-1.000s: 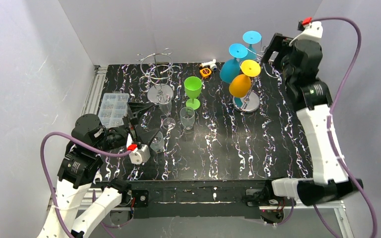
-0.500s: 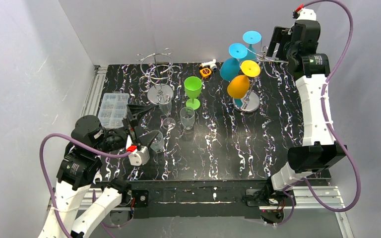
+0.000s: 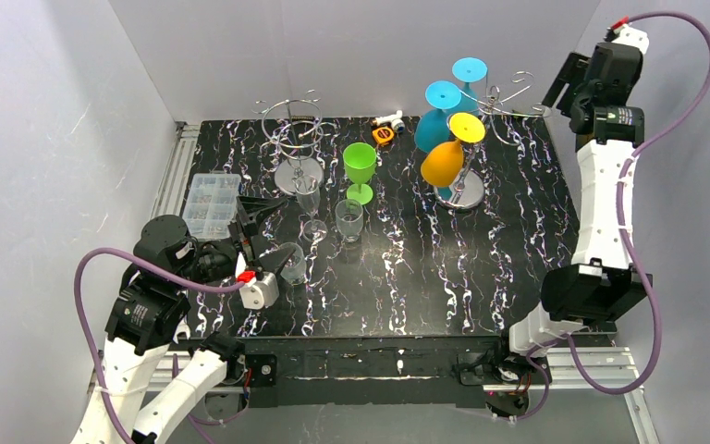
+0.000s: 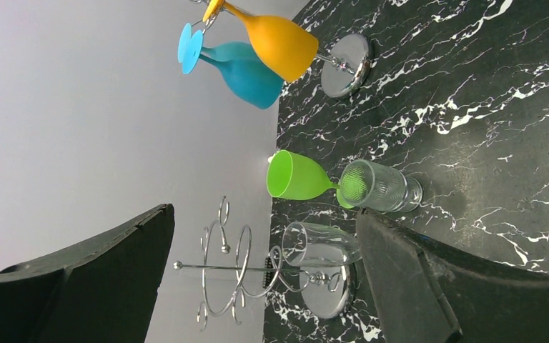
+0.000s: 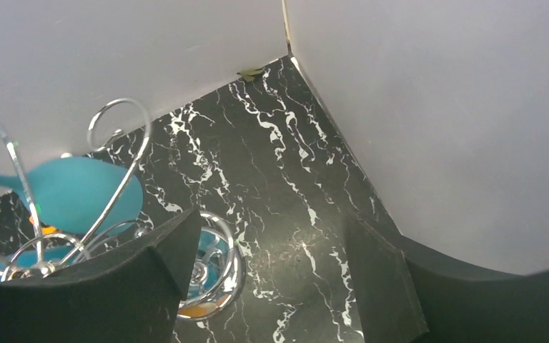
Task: Place the wine glass upside down on the wine glass rack
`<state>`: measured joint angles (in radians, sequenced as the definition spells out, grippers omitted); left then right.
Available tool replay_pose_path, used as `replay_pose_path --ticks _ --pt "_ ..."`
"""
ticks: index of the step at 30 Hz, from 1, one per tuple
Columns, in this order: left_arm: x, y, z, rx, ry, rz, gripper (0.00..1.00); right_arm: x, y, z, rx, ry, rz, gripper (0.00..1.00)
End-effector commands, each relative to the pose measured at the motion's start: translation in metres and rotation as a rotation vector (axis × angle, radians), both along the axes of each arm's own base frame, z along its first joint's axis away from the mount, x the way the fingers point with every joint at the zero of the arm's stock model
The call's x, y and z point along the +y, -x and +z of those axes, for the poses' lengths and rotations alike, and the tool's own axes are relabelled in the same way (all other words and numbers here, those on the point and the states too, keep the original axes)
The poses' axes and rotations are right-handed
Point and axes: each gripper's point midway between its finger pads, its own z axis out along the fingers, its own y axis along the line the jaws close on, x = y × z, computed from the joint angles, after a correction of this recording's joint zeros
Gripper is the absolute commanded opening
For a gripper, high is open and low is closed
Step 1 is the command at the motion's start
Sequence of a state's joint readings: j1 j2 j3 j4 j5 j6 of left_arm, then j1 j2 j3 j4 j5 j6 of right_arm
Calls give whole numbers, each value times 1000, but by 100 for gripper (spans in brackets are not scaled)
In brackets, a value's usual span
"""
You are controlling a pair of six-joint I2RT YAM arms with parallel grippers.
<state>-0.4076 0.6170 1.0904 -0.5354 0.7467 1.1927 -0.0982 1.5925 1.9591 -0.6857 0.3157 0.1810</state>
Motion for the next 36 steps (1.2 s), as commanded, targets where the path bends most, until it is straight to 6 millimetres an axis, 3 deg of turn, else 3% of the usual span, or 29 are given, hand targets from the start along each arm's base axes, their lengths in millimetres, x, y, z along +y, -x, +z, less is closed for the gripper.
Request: replay_pose_path --ticks 1,8,11,14,22,27,36 --pt "2 5 4 3 5 0 98 -3 -20 -9 -53 -134 28 80" --pt "4 4 -2 6 -6 9 98 13 -33 -21 -144 -328 104 75" --pt "5 5 -3 3 -8 12 98 28 -29 -30 -170 -404 147 60" --pt "4 6 -3 3 -6 8 98 34 -21 -22 -215 -437 162 46" --pt "4 9 -1 3 1 2 98 45 7 -3 -295 -509 122 27" --pt "3 11 5 -4 9 -7 98 54 14 -15 -251 -508 70 26" --pt "5 14 7 -11 14 -6 98 95 42 -26 -207 -478 87 54"
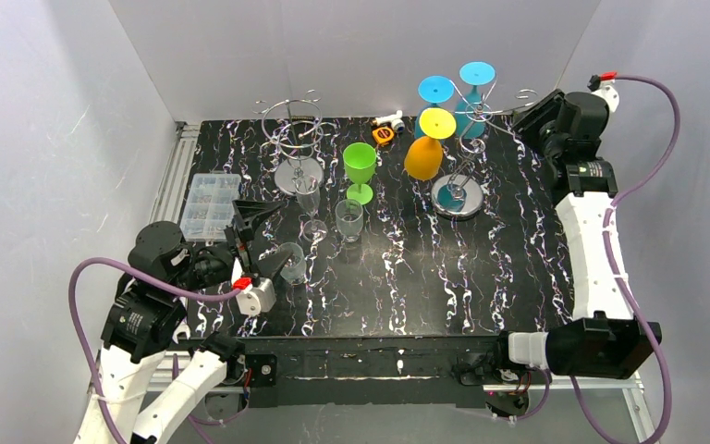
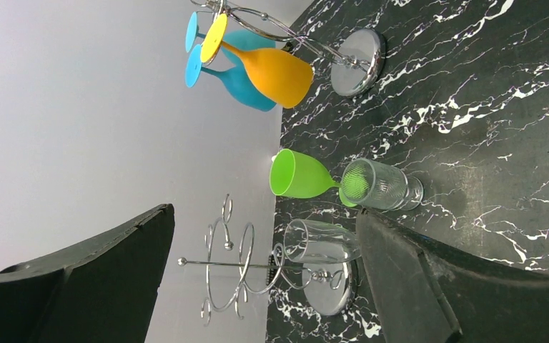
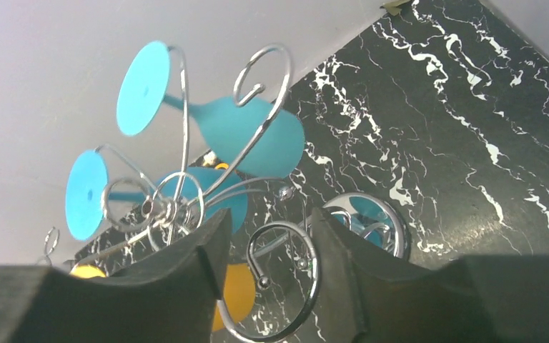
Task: Place the wine glass upside down on the wine glass rack
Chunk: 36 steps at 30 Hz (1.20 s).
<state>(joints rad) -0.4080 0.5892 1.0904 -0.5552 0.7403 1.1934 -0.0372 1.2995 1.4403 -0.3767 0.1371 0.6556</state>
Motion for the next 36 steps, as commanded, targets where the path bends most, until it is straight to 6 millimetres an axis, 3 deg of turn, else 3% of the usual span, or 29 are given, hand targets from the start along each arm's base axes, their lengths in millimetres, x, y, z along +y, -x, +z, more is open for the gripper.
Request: replay_pose_path --ticks 1,4,9,17,24,36 --pt "1 7 6 -2 13 -13 98 23 19 9 -23 14 17 61" --pt "1 8 5 -1 13 -15 98 17 28 14 -53 28 -14 71" --pt "1 9 5 0 11 -11 98 14 25 36 -64 67 -13 78" --pt "4 11 3 -1 7 -1 98 7 19 32 -48 92 16 87" --pt "5 11 1 -1 2 2 98 -7 4 36 -74 -36 129 81" --pt "6 11 -1 0 -3 5 98 9 -13 44 -117 -150 209 61"
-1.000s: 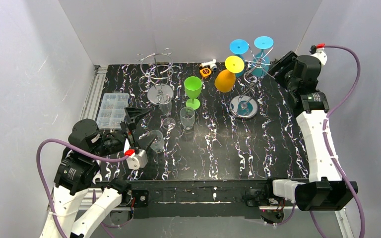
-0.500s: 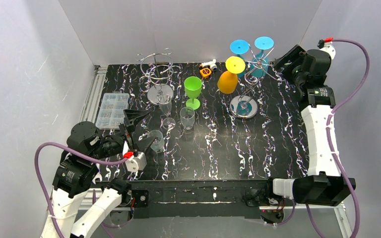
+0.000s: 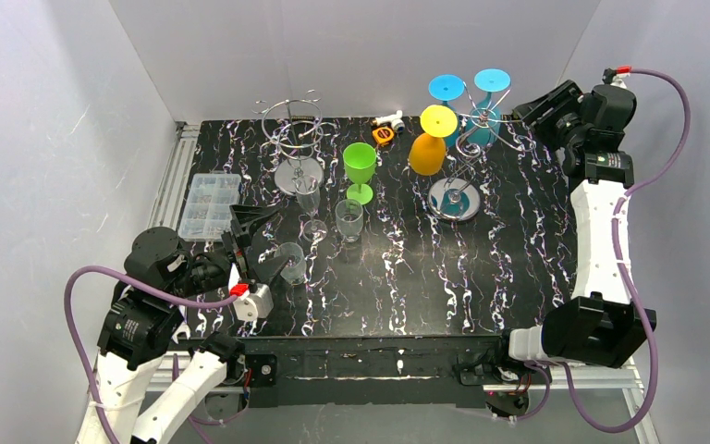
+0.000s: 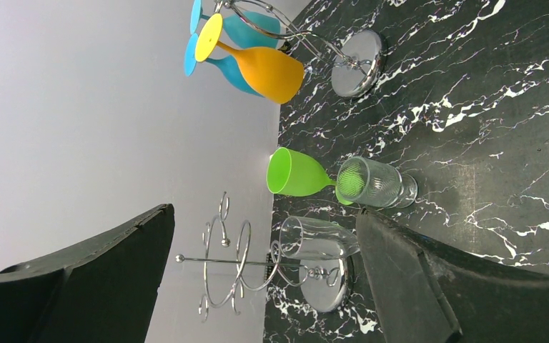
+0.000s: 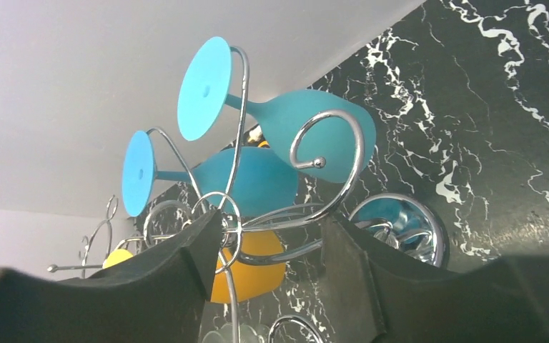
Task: Place the wine glass upside down on the wine glass rack
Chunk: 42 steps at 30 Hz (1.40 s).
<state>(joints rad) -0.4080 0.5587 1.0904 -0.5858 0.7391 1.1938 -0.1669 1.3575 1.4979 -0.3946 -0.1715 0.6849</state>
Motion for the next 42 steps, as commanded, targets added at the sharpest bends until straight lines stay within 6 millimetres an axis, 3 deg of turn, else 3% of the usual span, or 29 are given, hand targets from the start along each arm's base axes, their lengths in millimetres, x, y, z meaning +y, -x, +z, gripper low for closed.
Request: replay_pose_path --ticks 1,14,26,28,30,33,35,42 --pt "2 2 1 -2 -3 3 98 10 -8 41 -129 -46 43 58" --pt "1 1 1 -3 -5 1 98 5 -21 21 -69 -89 6 47" --pt "1 1 2 -7 -6 1 98 10 -33 4 -31 -152 7 23" --pt "1 1 2 -8 -6 3 98 11 -33 0 -30 -168 -2 29" --pt "1 1 2 -9 -7 2 98 12 -33 -4 -21 -182 -6 51" --pt "1 0 3 -9 -7 3 98 11 -33 -7 -27 -201 -19 56" --pt "1 0 4 -11 -7 1 98 9 -33 -8 -35 -209 -40 50" --pt "2 0 3 -14 -9 5 98 6 -37 -9 -49 -244 -80 16"
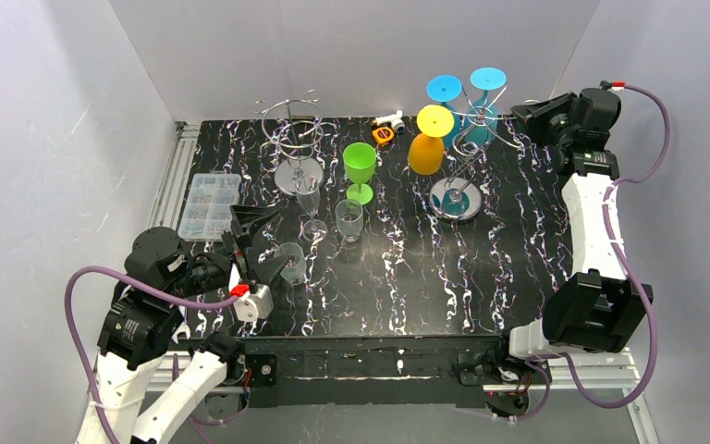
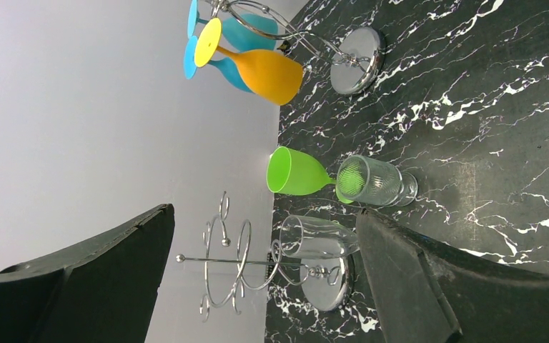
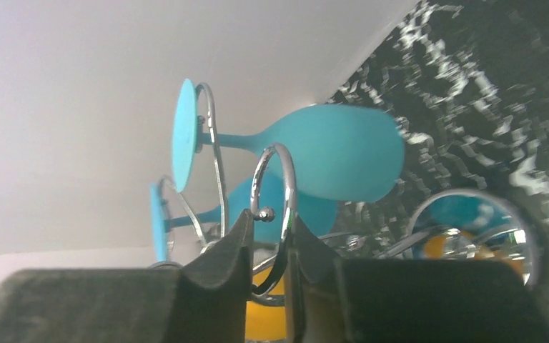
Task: Place the wine glass upside down on the wine glass rack
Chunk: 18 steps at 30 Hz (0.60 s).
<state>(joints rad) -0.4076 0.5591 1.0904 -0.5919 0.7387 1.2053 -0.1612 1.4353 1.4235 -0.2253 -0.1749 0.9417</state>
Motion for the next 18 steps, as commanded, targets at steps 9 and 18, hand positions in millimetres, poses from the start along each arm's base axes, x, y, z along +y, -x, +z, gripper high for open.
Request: replay_pose_path --ticks 9,18 --pt "1 0 1 -2 -3 6 98 -8 12 20 -137 -20 -233 1" --pt "3 1 -1 1 -2 12 98 -34 42 9 -164 -83 -496 1"
